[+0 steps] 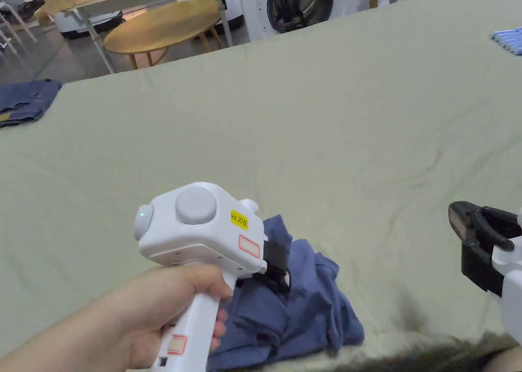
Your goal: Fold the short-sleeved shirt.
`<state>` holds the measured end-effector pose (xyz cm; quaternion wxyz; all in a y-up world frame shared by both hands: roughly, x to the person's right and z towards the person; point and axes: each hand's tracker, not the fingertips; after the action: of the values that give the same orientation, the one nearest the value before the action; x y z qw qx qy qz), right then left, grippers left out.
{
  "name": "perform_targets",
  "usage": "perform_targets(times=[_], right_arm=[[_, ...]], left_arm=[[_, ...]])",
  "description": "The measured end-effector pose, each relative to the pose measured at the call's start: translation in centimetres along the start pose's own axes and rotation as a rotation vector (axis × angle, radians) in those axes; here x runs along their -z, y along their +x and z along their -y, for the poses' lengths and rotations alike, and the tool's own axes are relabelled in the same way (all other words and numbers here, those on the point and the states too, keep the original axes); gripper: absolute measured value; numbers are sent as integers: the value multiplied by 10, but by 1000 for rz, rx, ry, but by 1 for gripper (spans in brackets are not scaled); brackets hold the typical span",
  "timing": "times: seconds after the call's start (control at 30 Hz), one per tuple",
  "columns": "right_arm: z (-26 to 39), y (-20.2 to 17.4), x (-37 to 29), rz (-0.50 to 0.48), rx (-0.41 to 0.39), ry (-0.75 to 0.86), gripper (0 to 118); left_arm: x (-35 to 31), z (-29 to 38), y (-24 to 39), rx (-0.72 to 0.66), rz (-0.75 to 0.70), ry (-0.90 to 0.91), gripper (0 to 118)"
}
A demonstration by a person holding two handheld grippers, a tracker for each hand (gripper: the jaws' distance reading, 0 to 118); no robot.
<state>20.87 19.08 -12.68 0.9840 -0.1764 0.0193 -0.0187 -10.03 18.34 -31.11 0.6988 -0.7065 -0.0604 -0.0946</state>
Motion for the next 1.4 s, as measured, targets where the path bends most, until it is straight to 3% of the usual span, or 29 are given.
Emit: perform_targets(times=[0.03, 0.07, 0.1, 0.13, 0.2, 0.23, 0.33, 0.37, 0.43, 0.5, 0.57, 0.6, 0.73, 0.87, 0.9, 1.0, 1.1, 1.2, 1.4], right_arm=[[2, 4, -3, 7, 3, -1, 0], [3, 7, -4, 11, 5, -3, 0], [4, 11, -6, 18, 5, -6, 0], [5, 13, -8, 23, 4, -8, 0], [7, 19, -7, 32, 8, -13, 0], [8, 21, -6, 37, 20, -15, 0], [9, 20, -1, 21, 55, -15, 0], [9, 18, 0, 18, 54, -14, 0], [10, 11, 2, 5, 40, -12, 0], [10, 6, 0, -6, 23, -12, 0], [11, 1, -3, -17, -1, -19, 0], [11, -1, -4, -21, -14, -28, 0], [10, -1, -12, 2, -45, -49, 0], [11, 2, -15, 18, -46, -58, 0], [12, 2, -15, 19, -44, -63, 0], [14, -4, -8, 2, -42, -89, 0], [14, -17, 4, -50, -73, -139, 0], [11, -39, 26, -179, -81, -201, 0], [11, -87, 104, -589, 120, -436, 0]], left_arm=[[-1, 4, 11, 19, -8, 42, 99], [-5, 9, 20, 59, -34, 107, 108], [-13, 17, 25, 113, -20, 154, 105], [-22, 23, 23, 158, 85, 144, 105], [-40, 38, 10, 145, 209, 88, 103], [-47, 44, 2, 115, 219, 112, 97], [-63, 53, -16, 137, 83, 235, 25], [-60, 53, -15, 143, 22, 260, 10], [-44, 50, 0, 151, -139, 271, 9], [-22, 50, 18, 169, -169, 236, 5], [4, 50, 48, 200, -74, 159, 3], [21, 41, 81, 152, 342, 383, 3], [58, 34, 123, 118, 300, 331, 0], [55, 34, 137, 134, 296, 369, 0], [53, 31, 134, 136, 318, 369, 0], [34, 33, 108, 82, 574, 400, 0], [-1, 58, 58, 74, 683, 594, 0], [-13, 92, -8, -15, 737, 728, 0], [31, 151, -104, -231, 815, 748, 0]])
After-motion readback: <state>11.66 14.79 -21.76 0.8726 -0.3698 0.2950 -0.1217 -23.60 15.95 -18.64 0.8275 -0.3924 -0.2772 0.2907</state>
